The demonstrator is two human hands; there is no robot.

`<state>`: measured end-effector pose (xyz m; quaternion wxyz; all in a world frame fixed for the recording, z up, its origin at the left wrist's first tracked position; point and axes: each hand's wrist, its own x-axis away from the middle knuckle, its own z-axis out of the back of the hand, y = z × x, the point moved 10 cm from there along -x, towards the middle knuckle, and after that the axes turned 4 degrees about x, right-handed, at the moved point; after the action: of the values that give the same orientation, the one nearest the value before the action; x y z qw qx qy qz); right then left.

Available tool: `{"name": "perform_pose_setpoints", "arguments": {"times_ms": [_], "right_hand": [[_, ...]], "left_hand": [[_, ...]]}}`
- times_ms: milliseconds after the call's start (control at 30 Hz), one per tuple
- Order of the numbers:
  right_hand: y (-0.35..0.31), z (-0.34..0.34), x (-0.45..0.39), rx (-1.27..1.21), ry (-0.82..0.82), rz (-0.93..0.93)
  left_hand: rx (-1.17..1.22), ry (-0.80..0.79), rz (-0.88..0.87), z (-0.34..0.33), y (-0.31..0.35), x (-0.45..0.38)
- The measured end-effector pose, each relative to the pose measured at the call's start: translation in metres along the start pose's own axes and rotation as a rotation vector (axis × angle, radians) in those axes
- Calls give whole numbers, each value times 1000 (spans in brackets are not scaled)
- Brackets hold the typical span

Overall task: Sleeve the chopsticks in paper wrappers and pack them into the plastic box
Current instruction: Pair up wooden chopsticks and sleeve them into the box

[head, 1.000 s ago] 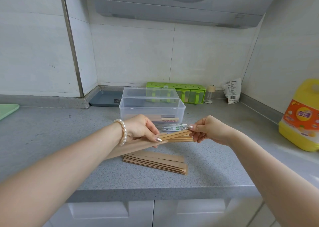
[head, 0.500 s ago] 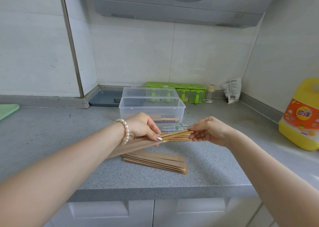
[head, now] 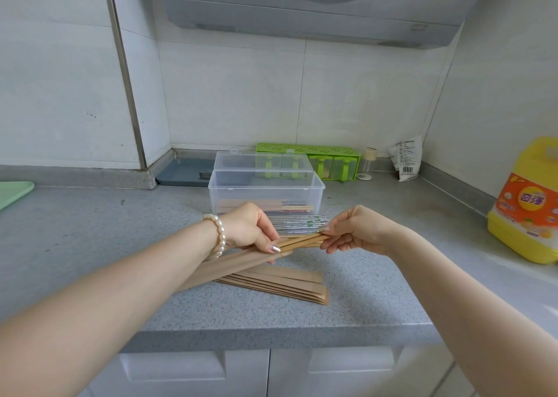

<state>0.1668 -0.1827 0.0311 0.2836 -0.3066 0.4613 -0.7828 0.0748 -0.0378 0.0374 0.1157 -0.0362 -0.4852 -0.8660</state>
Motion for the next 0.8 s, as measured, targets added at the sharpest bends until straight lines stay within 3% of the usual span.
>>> {"name": "perform_pose_setpoints", "arguments": {"times_ms": [267, 467, 667, 733, 800], "right_hand": [[-10, -2, -3, 271, 128, 94], [-4, 7, -8, -333, 201, 70], [-22, 17, -19, -424, 280, 118], [-34, 28, -26, -445, 325, 138], [-40, 48, -32, -491, 410, 152]], "left_hand": [[36, -52, -12, 3, -2, -3], [157, -31, -35, 11, 1, -11], [101, 32, -86, 36, 22, -21], [-24, 127, -99, 58, 31, -26], [-177, 342, -128, 99, 37, -30]]}}
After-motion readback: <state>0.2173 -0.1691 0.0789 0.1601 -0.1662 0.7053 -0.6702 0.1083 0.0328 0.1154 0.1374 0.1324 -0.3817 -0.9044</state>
